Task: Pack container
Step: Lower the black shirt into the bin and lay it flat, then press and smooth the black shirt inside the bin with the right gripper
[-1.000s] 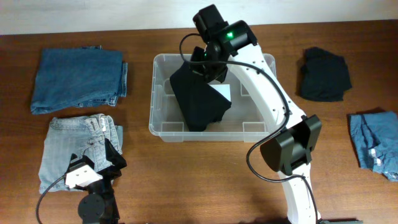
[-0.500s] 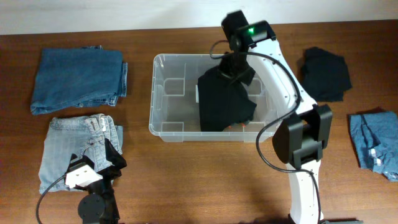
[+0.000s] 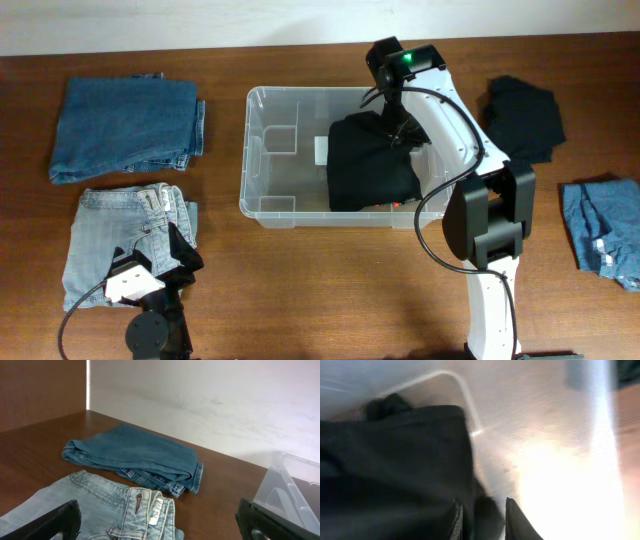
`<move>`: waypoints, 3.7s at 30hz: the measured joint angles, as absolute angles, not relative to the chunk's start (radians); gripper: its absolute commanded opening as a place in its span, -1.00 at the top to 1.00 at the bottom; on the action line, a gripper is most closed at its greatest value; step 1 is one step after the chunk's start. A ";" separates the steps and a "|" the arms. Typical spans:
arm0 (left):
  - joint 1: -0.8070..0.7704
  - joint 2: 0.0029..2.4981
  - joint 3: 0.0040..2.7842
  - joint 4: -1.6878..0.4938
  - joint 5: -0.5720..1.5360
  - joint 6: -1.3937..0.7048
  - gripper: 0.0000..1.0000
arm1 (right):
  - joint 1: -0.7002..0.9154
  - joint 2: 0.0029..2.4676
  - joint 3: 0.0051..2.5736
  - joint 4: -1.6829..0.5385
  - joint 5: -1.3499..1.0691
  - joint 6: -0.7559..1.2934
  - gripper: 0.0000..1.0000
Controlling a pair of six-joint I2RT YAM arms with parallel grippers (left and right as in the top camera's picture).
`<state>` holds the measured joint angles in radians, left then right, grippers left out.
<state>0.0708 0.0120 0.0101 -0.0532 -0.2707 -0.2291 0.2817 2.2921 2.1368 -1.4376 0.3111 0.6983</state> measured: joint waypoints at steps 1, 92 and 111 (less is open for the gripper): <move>0.071 0.012 0.010 -0.053 -0.271 -0.229 -0.99 | 0.282 2.292 2.140 -1.459 0.337 0.695 0.54; 0.071 0.012 0.010 -0.053 -0.271 -0.229 -0.99 | 0.326 2.254 1.799 -1.402 -0.017 0.262 0.35; 0.071 0.012 0.010 -0.053 -0.271 -0.229 -0.99 | 0.316 2.251 1.980 -1.388 0.028 0.260 0.35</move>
